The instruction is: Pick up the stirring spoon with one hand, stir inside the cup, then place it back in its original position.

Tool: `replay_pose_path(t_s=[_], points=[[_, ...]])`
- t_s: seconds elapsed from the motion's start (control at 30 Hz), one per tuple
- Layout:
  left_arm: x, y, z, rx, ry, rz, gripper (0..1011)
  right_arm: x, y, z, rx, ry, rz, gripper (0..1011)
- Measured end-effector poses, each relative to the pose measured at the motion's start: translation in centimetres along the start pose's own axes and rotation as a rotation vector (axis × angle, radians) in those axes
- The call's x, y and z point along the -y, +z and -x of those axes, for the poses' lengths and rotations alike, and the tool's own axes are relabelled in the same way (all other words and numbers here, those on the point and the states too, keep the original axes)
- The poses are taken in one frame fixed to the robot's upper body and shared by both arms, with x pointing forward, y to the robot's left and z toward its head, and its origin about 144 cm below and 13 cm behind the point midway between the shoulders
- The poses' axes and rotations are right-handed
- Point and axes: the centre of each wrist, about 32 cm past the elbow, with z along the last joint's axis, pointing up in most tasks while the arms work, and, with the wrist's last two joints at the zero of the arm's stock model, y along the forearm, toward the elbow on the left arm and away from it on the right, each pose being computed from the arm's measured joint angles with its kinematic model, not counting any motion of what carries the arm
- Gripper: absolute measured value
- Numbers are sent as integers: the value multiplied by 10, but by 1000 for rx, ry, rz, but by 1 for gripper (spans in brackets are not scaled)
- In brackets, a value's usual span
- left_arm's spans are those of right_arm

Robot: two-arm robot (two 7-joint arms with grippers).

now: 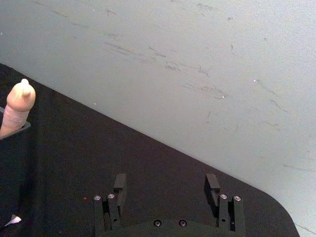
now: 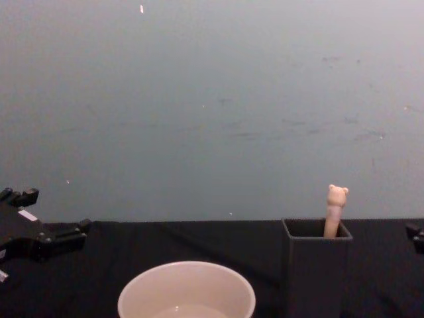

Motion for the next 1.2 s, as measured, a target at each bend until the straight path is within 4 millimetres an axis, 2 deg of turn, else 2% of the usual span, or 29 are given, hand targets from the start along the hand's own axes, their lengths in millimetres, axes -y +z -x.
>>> replay_pose_path(t_s=[0.53,1.2], points=[[0,0,0,0,0,0,1001,1,2,-3,-25,40,-17,1003],[0,0,0,0,0,0,1001,10,23,-15,-329,343,-82,1002]])
